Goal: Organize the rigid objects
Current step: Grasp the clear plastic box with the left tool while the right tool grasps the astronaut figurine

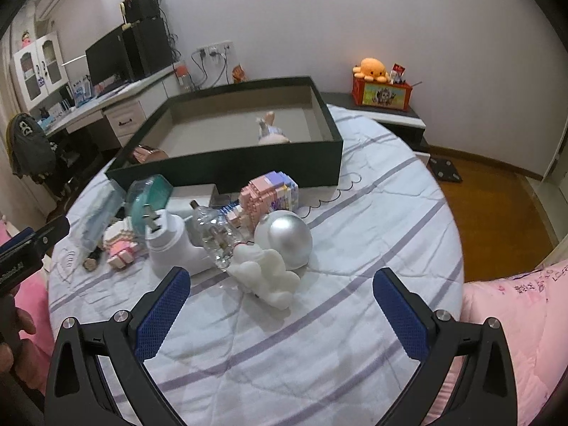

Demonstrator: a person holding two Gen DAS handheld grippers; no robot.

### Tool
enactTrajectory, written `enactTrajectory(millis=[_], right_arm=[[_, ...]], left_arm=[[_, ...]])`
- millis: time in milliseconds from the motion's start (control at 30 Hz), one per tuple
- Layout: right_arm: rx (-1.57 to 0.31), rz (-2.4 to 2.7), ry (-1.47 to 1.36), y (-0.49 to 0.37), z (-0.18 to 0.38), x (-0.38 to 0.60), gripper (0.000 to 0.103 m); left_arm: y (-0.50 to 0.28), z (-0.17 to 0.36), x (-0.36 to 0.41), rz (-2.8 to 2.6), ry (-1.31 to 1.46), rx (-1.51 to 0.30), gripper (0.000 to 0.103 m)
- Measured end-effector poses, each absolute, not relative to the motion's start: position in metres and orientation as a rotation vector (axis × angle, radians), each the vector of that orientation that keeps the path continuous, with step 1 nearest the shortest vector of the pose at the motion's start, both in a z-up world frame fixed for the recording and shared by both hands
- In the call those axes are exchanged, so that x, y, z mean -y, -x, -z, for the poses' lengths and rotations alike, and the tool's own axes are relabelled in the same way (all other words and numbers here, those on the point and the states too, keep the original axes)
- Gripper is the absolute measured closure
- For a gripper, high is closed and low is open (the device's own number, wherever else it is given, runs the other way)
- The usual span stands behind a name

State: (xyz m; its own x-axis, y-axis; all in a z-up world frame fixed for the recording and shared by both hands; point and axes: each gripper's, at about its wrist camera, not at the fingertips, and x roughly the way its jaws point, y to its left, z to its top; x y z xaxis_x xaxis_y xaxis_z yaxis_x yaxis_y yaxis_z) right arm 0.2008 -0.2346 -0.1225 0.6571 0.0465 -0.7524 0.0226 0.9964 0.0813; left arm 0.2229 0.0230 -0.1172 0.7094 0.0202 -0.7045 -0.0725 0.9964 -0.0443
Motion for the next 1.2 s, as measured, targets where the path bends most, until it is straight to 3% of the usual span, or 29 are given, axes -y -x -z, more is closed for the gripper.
enactTrajectory(millis=[400,500,600,700,733,767,1200], right_arm=[[-0.928,-0.012,-0.105,-0.229,0.153,0.234,0.000],[-0.931,-0.016,-0.111,-0.230,0.156,0.236,0.002],[-0.943,-0.011,-0.105,-0.234,0.162,0.237,0.013],[-0.924,-0.011,-0.105,-0.234,0.163,0.238,0.025],[-0.919,-0.015,-0.102,-0.234,0.162,0.237,0.035],[-0.917,-0.018,-0.100,-0.234,0.161,0.237,0.037],[-0.874,-0.054,-0.153,-0.216,0.144,0.253,0.038]], left_arm=[[-0.270,0.156,-0.036,-0.021,0.127,-0.889,0.001],[-0.276,0.160,-0.036,-0.003,0.148,-0.907,0.010],[-0.281,0.161,-0.034,0.002,0.146,-0.919,0.020],[-0.280,0.159,-0.029,0.033,0.149,-0.914,0.038],[-0.279,0.158,-0.029,0.032,0.149,-0.913,0.038],[-0.279,0.157,-0.029,0.032,0.148,-0.913,0.038],[-0.259,0.136,-0.042,0.028,0.169,-0.871,0.038]])
